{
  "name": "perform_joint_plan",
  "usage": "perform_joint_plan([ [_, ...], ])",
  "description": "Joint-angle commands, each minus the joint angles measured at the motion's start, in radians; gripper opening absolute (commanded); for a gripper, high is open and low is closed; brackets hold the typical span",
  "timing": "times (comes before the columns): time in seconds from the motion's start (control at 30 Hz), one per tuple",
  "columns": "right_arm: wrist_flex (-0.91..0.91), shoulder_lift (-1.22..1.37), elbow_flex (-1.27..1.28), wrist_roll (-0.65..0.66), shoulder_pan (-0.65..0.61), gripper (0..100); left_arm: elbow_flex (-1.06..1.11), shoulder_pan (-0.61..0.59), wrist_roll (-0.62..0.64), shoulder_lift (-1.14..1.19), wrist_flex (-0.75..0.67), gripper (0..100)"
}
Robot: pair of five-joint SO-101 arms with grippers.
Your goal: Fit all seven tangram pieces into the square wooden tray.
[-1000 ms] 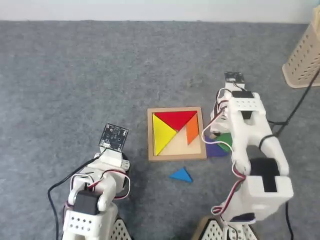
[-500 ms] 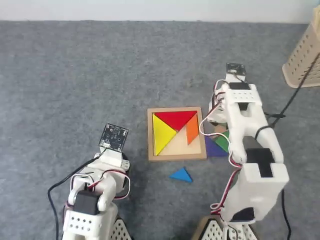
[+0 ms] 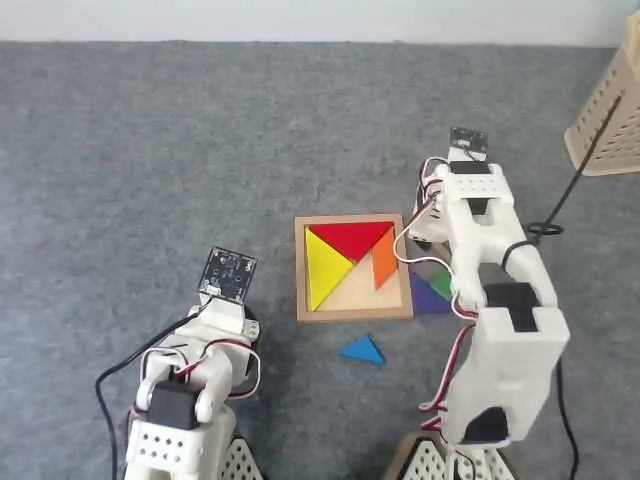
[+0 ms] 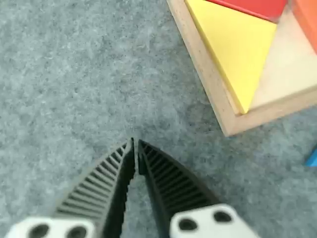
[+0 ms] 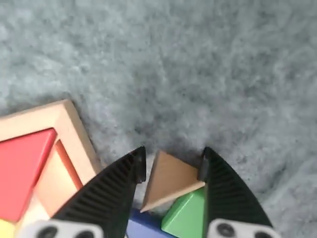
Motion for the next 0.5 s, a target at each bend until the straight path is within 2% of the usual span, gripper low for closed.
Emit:
perform_joint_plan([
  [0.0,0.042,-0.084,-0.032,-0.009,0.001,18.0,-0.018,-0.003,0.006,-0.02,0.006,1],
  [0.17,0.091,-0.17,-0.025,0.02,0.001,15.8,-0.018,-0.003,0.006,-0.02,0.006,1],
  [0.27,0.07,-0.217,0.031,0.023,0.001,10.4,-0.018,-0.003,0.006,-0.02,0.006,1],
  [0.47,0.024,-0.297,0.13,0.025,-0.002,9.9,-0.018,-0.003,0.006,-0.02,0.006,1],
])
